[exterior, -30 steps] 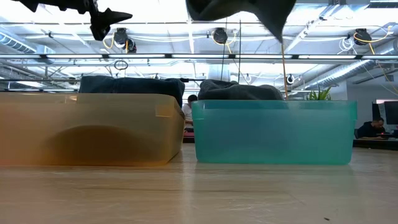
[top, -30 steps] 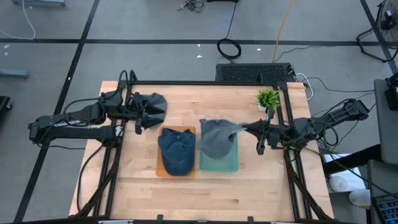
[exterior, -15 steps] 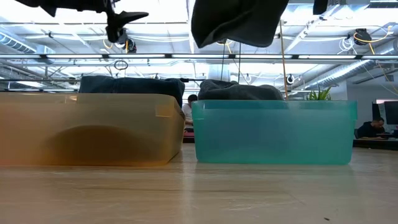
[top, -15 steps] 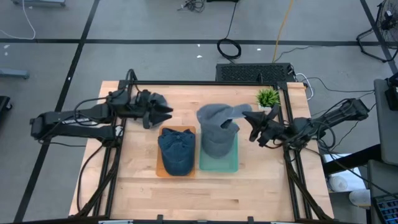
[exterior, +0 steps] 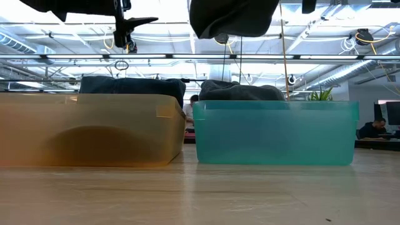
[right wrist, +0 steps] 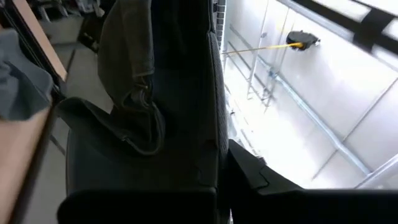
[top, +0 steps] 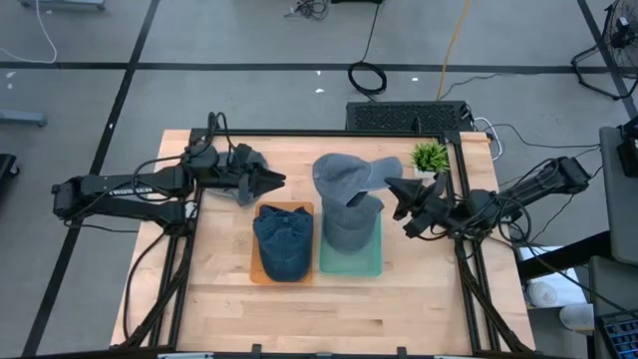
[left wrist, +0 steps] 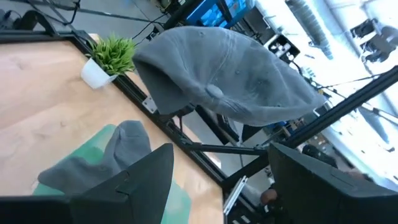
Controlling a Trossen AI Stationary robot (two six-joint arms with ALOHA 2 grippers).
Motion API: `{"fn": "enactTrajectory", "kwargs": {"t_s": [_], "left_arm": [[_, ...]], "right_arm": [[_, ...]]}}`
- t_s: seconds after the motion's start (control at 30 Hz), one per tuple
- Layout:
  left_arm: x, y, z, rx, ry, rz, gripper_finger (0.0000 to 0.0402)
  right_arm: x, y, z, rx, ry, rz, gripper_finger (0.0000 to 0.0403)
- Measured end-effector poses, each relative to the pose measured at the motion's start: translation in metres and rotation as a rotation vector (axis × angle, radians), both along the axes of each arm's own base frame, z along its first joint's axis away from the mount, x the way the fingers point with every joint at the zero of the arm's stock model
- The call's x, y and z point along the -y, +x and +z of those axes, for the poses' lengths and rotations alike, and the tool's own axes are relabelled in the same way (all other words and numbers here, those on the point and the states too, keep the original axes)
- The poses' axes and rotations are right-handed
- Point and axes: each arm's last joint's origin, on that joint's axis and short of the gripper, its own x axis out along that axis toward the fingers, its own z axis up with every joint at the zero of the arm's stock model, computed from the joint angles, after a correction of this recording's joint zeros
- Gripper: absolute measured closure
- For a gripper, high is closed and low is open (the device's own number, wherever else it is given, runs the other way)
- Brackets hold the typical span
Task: Pick & Place hat
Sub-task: Put the bottom gray cap into the green bin
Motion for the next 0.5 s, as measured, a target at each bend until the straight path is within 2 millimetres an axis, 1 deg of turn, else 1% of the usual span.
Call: {"fn": "enactTrajectory", "kwargs": {"t_s": [0.1, 0.2, 0.37, 0.5], "left_arm": [[0.0, 0.0, 0.002, 0.016, -0.02, 0.016, 0.0131], [-0.002, 0.0, 0.007, 0.069, -0.046, 0.054, 0.0131], [-0.004, 0.002, 0.013, 0.151, -0.044, 0.103, 0.0131], [-0.005, 0.003, 0.015, 0.182, -0.043, 0.137, 0.0131]], "right_arm": [[-0.001, 0.003, -0.001, -0.023, -0.07, -0.025, 0.0403], [-0.003, 0.006, -0.002, -0.056, -0.164, -0.056, 0.0403], [-0.007, 0.012, -0.003, -0.085, -0.359, -0.043, 0.0403], [-0.009, 0.012, 0.001, -0.026, -0.394, -0.019, 0.0403]]}}
